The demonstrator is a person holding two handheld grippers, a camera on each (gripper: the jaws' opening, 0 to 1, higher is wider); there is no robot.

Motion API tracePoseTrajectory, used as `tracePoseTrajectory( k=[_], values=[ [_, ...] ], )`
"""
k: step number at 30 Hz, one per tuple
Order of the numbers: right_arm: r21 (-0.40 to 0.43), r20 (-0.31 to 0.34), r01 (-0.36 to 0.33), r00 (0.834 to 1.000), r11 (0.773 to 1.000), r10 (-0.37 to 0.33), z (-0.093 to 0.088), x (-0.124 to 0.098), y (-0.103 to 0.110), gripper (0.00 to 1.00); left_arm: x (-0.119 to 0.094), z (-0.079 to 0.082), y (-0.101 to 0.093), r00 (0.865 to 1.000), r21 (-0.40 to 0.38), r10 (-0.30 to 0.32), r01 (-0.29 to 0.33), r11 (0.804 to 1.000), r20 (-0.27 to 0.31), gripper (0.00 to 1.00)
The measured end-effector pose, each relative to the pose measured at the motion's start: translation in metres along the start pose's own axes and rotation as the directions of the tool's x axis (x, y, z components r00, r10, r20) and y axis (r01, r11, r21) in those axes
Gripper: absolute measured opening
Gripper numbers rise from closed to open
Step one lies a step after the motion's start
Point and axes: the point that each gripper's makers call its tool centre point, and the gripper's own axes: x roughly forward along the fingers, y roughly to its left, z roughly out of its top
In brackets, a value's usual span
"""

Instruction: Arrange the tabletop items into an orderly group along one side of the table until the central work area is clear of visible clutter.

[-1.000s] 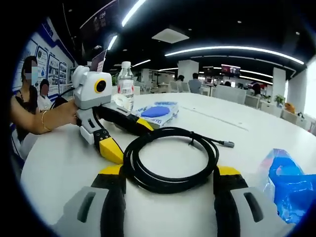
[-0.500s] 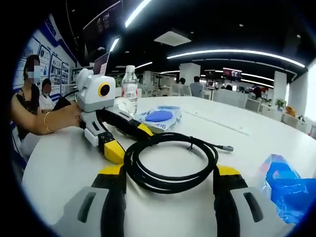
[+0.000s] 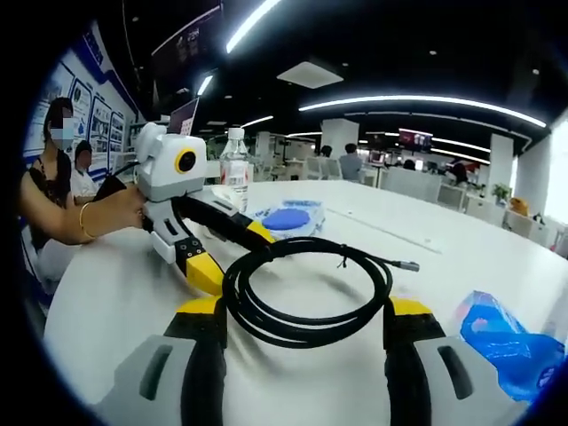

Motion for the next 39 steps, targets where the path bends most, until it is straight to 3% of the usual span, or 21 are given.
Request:
tracePoseTrajectory(
  k=[24, 32, 39],
  values=[
    [-0.011, 0.036, 0.016, 0.999, 1.0, -0.015, 0.011, -0.029, 0.016, 0.68, -0.02, 0.022, -0.026, 1.0, 0.079, 0.015, -0.016, 0.997, 0.019, 0.45],
    [-0.001, 0.024, 0.015, 1.0, 1.0, -0.015, -0.003, -0.034, 0.022, 0.68, -0.018, 0.012, -0.037, 1.0, 0.087, 0.011, -0.01, 0.996, -0.01, 0.45],
    [-0.007, 0.051, 0.02, 0.999, 1.0, -0.019, 0.006, -0.045, 0.026, 0.68, -0.023, 0.019, -0.046, 1.0, 0.088, 0.006, -0.007, 0.996, 0.008, 0.45]
  ],
)
